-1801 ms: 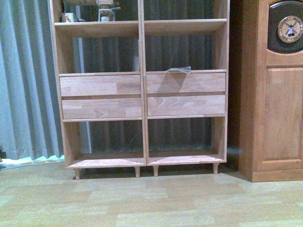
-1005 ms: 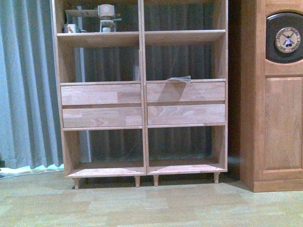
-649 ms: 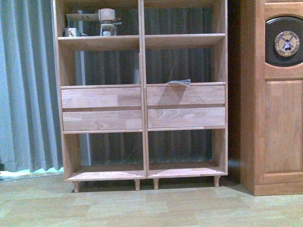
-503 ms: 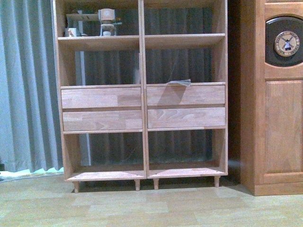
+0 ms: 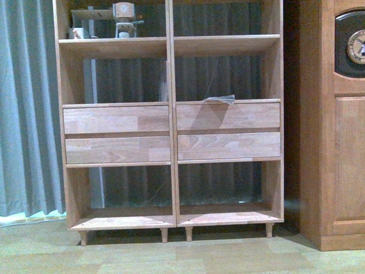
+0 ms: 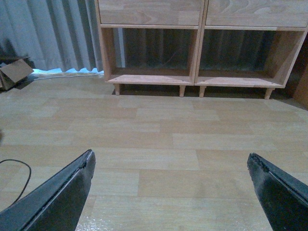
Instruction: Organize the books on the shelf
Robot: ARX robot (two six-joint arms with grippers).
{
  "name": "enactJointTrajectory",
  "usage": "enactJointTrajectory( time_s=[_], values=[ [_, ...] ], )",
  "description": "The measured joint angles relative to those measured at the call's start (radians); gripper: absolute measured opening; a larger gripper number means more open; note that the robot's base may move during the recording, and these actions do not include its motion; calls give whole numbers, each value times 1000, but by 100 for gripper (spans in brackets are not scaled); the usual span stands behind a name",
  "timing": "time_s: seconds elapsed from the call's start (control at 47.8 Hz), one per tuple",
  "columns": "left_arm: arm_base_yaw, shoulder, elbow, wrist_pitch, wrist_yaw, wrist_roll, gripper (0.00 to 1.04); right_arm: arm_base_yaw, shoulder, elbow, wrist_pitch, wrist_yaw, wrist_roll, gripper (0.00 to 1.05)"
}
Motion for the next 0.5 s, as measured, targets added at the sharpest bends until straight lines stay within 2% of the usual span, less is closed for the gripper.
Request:
enactJointTrajectory(
  time_s=[0.503],
  values=[
    [0,0,0,0,0,0,97,0,0,0,0,0,0,98]
  ],
)
